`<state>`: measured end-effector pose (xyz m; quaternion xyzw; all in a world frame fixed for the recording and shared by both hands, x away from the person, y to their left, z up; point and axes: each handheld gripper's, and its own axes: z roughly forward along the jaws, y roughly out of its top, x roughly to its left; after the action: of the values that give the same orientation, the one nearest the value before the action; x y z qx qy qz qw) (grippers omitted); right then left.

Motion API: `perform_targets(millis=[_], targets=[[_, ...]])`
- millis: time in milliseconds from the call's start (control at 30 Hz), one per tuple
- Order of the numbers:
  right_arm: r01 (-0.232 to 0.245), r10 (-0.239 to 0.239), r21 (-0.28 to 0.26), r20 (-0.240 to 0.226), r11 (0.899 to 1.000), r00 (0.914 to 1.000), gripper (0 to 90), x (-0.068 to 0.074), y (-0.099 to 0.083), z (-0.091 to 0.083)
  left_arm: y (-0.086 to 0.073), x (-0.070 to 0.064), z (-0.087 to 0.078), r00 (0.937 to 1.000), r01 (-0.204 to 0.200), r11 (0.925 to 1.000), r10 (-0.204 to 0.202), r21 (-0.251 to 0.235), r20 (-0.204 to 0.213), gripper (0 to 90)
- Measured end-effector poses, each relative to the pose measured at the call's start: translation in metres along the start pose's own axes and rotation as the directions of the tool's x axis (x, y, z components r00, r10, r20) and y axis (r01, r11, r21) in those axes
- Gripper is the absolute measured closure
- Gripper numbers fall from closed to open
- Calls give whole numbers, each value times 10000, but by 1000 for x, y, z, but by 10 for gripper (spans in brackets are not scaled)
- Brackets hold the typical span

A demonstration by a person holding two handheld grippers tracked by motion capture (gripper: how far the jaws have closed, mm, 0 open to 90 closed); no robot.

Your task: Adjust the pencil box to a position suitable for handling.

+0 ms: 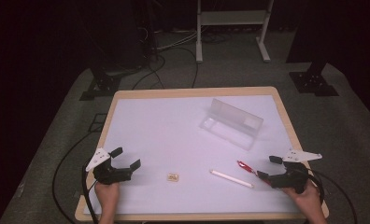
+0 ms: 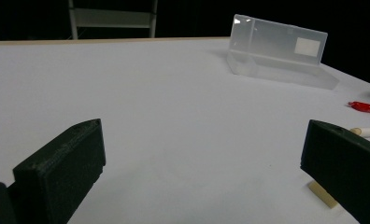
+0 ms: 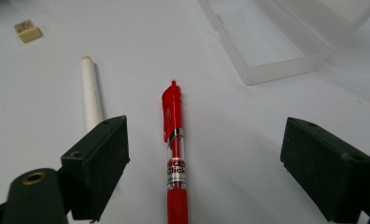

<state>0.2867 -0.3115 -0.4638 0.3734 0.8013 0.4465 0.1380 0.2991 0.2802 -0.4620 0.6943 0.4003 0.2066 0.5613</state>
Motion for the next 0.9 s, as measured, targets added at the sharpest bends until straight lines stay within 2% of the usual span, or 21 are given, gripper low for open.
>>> perform_targets(millis=[100, 500, 633, 900], targets=[[-86, 86, 78, 14, 9999, 10000, 148, 0, 2, 2, 0, 1, 0, 10000, 63, 10000, -63, 3, 46, 0], [160, -162, 235, 89, 9996, 9998, 148, 1, 16, 5, 0, 1, 0, 9999, 77, 10000, -78, 61, 109, 0], [313, -315, 303, 59, 9991, 9995, 148, 2, 22, 5, 0, 2, 0, 9998, 110, 9999, -111, 79, 144, 0], [315, -311, 418, -93, 9986, 9995, 149, 1, 30, 8, 0, 2, 1, 9998, 119, 9999, -120, 109, 159, 0]])
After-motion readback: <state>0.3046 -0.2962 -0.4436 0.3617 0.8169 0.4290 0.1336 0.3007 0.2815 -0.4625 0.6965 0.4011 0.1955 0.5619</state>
